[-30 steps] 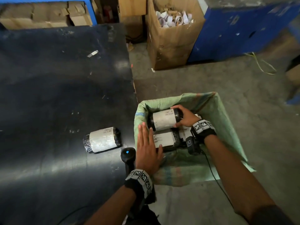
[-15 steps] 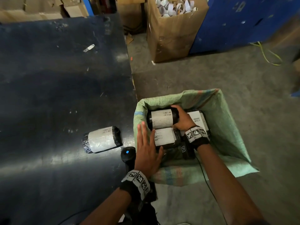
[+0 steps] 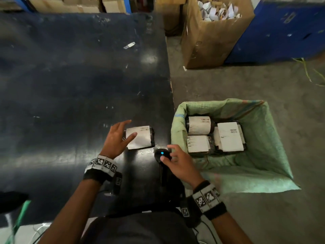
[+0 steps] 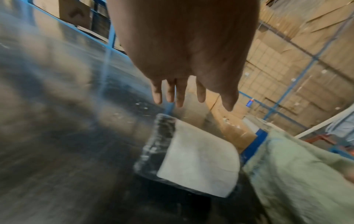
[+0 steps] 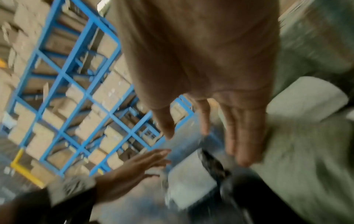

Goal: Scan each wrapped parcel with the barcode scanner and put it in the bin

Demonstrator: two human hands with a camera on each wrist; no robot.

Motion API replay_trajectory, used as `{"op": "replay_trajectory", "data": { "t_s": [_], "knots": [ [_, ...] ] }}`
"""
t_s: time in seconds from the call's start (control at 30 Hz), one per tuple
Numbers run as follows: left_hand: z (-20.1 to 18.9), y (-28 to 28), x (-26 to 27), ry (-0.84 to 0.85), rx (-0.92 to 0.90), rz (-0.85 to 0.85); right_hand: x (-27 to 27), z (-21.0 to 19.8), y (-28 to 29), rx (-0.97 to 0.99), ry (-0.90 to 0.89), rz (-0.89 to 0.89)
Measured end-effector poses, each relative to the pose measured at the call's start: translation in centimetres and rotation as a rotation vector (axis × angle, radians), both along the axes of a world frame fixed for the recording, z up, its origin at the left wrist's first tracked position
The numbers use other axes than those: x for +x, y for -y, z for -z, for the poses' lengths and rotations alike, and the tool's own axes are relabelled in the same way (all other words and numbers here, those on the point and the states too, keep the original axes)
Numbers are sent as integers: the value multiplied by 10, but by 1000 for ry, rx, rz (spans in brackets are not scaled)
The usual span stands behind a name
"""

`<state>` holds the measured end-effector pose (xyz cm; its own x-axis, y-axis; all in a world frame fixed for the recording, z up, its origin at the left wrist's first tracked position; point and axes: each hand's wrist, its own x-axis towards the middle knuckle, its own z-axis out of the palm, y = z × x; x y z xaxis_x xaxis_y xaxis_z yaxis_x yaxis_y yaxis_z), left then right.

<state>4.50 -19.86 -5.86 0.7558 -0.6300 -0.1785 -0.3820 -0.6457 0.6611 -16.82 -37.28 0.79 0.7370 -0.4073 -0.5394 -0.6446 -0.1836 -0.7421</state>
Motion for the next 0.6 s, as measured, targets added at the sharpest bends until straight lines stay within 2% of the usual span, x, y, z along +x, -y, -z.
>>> {"op": "replay_trajectory", "data": {
  "t_s": [0.13, 0.27, 0.37, 0.47, 0.6],
  "knots": [
    [22, -21, 22, -132, 91, 8, 1, 10, -25, -164, -93, -35],
    [42, -32, 30, -267, 85, 41, 7, 25, -36, -142, -195, 4],
    [47, -32, 31, -319, 70, 17, 12, 44, -43, -59, -248, 110],
    [50, -35, 32, -386, 45, 35, 17, 63, -50, 32, -210, 260],
    [59, -43, 32, -405, 38, 137, 20, 84, -54, 125, -68, 400]
  ]
}}
